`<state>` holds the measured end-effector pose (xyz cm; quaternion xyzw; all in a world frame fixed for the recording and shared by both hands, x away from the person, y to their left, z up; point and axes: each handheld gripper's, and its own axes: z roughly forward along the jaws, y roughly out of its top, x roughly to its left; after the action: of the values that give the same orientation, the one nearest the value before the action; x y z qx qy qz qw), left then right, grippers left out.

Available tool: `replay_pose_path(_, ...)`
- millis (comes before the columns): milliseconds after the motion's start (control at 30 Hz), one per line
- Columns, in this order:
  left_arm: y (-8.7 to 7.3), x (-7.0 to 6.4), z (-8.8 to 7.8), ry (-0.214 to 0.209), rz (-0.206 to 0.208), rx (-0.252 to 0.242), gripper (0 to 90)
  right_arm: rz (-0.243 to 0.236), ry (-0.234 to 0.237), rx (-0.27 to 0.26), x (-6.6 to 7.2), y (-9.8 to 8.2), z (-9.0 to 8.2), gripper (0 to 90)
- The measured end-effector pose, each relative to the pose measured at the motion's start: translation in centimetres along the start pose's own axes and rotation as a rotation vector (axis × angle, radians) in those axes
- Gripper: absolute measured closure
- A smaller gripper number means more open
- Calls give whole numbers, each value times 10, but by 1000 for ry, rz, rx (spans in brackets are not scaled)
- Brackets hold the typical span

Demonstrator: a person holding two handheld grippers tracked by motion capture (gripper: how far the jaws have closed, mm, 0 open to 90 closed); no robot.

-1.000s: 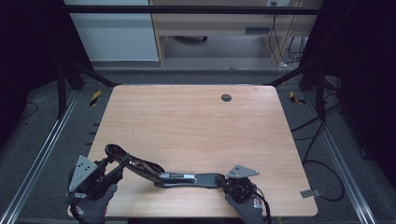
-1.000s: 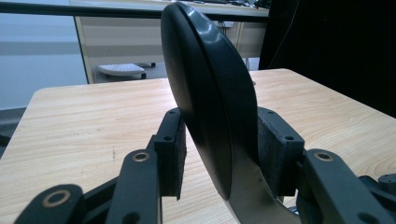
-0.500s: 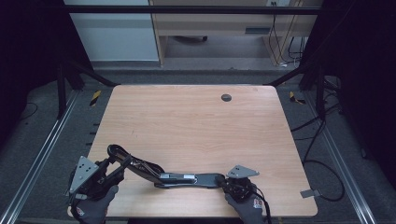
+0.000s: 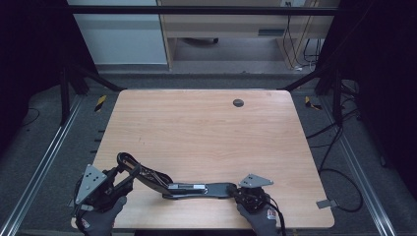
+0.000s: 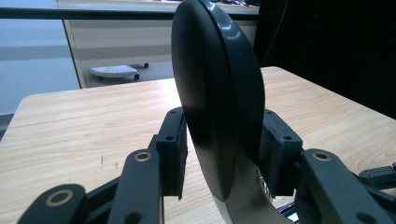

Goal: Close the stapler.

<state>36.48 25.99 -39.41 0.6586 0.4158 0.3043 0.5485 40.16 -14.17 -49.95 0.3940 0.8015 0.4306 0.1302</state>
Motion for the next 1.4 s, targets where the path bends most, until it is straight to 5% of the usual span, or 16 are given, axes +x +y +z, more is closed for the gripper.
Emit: replay_pose_path(1400,18,-39,18,-6,110,33,593,0,-2,0,1,0,0,900)
